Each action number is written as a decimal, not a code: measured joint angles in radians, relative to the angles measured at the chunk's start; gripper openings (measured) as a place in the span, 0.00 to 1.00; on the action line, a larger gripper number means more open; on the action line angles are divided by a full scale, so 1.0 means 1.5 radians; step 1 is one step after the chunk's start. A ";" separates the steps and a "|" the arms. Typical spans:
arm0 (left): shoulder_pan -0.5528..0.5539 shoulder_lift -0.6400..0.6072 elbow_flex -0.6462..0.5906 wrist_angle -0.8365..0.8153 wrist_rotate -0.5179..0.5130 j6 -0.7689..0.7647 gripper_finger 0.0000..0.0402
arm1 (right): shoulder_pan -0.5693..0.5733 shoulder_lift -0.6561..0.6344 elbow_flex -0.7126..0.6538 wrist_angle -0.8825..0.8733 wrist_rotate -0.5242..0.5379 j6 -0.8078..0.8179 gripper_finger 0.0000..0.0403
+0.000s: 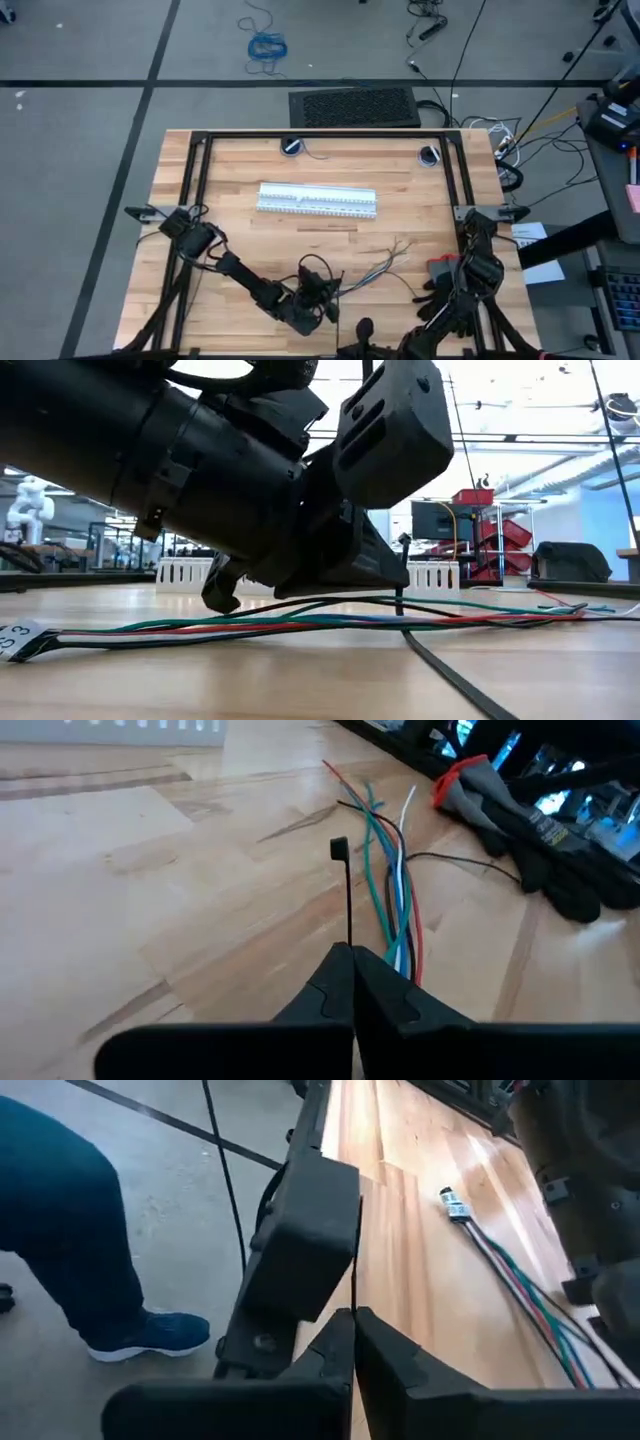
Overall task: Ziptie cables
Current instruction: Wrap the cables together using a zip tie
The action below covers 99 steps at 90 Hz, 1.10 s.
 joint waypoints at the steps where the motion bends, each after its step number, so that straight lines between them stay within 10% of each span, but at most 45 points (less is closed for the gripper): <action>1: 0.000 0.000 0.000 0.000 0.000 0.004 0.00 | 0.000 0.000 0.000 -0.002 0.000 0.005 0.00; 50: -0.017 0.000 0.000 0.012 -0.058 0.213 0.00 | 0.014 -0.062 0.000 -0.219 0.062 0.231 0.00; 99: -0.077 -0.002 0.000 0.038 -0.081 0.516 0.00 | -0.046 -0.108 0.000 -0.361 -0.060 0.428 0.00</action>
